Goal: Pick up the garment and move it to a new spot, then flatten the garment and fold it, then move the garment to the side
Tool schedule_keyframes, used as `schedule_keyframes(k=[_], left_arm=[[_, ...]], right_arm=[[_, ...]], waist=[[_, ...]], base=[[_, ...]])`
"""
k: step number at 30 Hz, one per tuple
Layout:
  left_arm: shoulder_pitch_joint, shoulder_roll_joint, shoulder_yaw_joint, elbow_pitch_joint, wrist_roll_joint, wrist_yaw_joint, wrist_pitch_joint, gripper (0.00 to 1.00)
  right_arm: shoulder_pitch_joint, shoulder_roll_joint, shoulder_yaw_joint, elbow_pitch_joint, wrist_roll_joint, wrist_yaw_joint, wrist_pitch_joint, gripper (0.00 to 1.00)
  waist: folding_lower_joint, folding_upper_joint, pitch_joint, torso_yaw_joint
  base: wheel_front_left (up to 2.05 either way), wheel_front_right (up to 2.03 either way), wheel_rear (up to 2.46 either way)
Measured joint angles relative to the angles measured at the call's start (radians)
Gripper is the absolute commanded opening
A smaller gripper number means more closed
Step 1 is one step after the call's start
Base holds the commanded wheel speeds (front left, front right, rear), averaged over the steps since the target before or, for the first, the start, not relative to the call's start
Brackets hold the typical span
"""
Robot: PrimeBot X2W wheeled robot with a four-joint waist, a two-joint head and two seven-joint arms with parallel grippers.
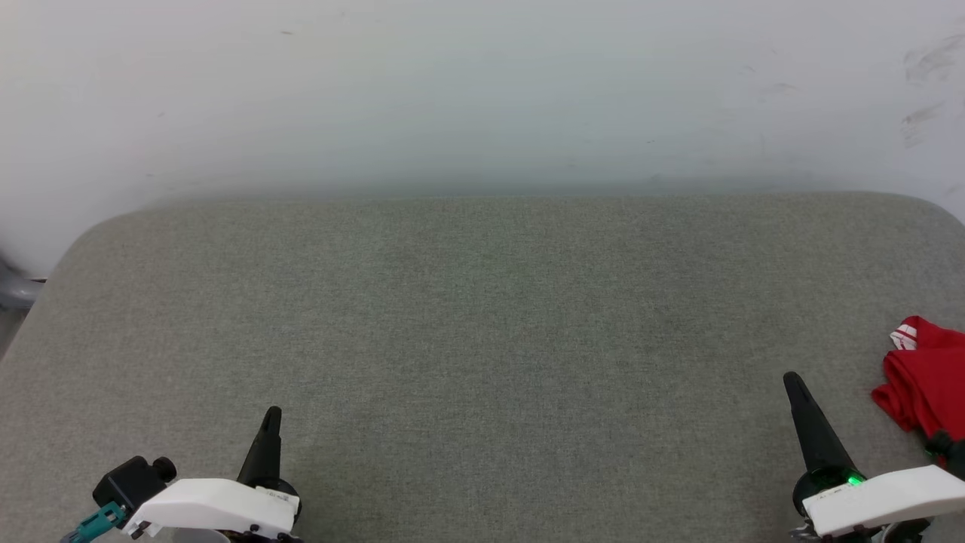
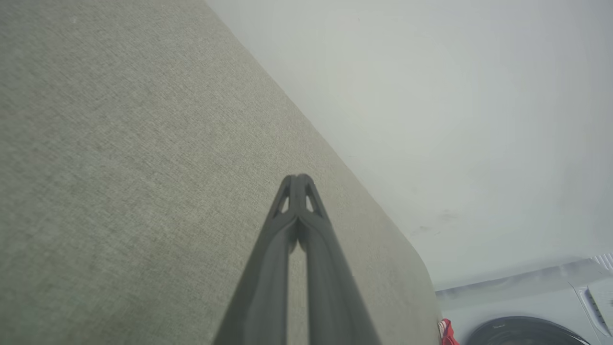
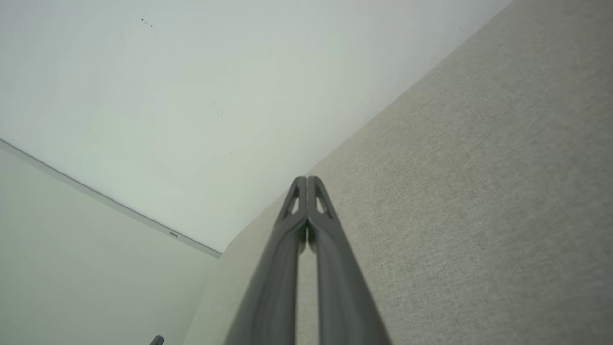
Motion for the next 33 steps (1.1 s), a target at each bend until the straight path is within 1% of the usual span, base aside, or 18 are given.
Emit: schedule_keyframes(k=[16,33], left_arm=[[-0.025,-0.017,0.035,0.005,-0.155,-0.025,0.048,0.0],[-0.047,-0.034,0.067,0.009,-0.298,-0.044,0.089,0.0]], right_arm=[[-0.038,-0.001,-0.002,0.056,0.184,0.0,0.001,0.0],[-0.078,-0.002,-0.008,0.107,0.348,0.0,0.01,0.0]], waist=[[0.0,0.0,0.007,0.001],[0.0,0.0,0.014,0.002]], base=[[0.0,0.0,0.0],[0.0,0.0,0.0]])
